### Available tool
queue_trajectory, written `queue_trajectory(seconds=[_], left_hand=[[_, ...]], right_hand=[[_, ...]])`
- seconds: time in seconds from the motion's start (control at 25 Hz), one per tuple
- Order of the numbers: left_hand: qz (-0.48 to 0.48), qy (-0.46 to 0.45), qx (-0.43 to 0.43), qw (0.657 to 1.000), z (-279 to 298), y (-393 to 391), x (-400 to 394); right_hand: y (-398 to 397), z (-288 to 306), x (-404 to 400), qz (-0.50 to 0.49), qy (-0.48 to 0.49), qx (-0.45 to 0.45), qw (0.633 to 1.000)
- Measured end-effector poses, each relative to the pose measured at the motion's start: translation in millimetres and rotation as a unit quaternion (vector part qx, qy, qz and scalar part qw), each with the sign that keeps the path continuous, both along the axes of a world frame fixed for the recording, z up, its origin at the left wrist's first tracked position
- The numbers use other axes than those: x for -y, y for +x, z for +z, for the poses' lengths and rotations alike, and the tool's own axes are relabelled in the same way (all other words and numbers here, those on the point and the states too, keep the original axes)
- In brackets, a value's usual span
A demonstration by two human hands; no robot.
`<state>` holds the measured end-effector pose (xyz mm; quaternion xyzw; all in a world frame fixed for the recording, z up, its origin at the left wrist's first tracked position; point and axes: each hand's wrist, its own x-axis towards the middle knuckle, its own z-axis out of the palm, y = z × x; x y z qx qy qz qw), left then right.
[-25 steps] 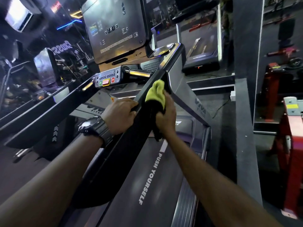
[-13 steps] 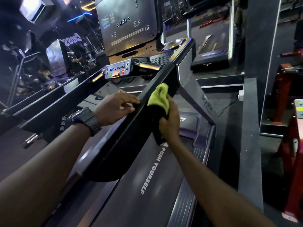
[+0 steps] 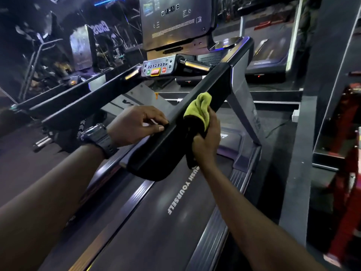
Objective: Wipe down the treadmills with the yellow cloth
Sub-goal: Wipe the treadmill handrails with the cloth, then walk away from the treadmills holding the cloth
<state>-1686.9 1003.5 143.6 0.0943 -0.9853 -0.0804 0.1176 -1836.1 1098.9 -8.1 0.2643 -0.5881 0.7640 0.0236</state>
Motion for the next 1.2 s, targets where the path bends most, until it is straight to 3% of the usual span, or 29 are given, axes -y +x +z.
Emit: queue_trajectory(seconds=[0.08,0.2,0.28,0.36,0.48,0.6,0.68,0.84,1.04,1.2], left_hand=[[-0.009,0.004,-0.015,1.000,-2.9,14.2,-0.1],[-0.032,0.004,-0.045,0.998,-8.9,37.9,-0.1],[-0.027,0.016,-0.069,0.997,-13.4,50.3,-3.1],[-0.028,0.025,-0.084,0.996,-18.8,65.3,-5.5],[-0.020,0.094,-0.132,0.987,-31.4,84.8,-6.1],[0.002,0.180,-0.178,0.967,-45.2,97.5,-11.8],[0.012,0.177,-0.222,0.959,-54.7,98.4,-17.2],[0.090,0.153,-0.277,0.944,-62.4,104.5,-32.5],[0.084,0.106,-0.225,0.965,-56.1,169.4,-9.7],[0.196,0.000,-0.273,0.942,-10.5,272.7,59.3]], right_hand=[[44.6,3.4,-11.7,0.002,0.007,0.014,1.000],[149.2,-15.1,-50.6,0.035,-0.016,-0.112,0.993],[157.8,-15.4,-58.4,0.054,-0.013,-0.161,0.985],[128.8,-6.0,-43.0,0.032,-0.008,-0.133,0.991],[119.5,18.1,-32.6,0.006,0.012,-0.010,1.000],[177.4,12.0,-51.3,-0.009,0.050,-0.090,0.995],[181.6,12.2,-64.6,-0.011,0.072,-0.145,0.987],[174.4,53.5,-64.0,-0.039,0.154,-0.031,0.987],[233.8,62.7,-67.4,-0.087,0.237,-0.235,0.939],[274.7,109.3,5.1,-0.027,0.223,-0.349,0.910]])
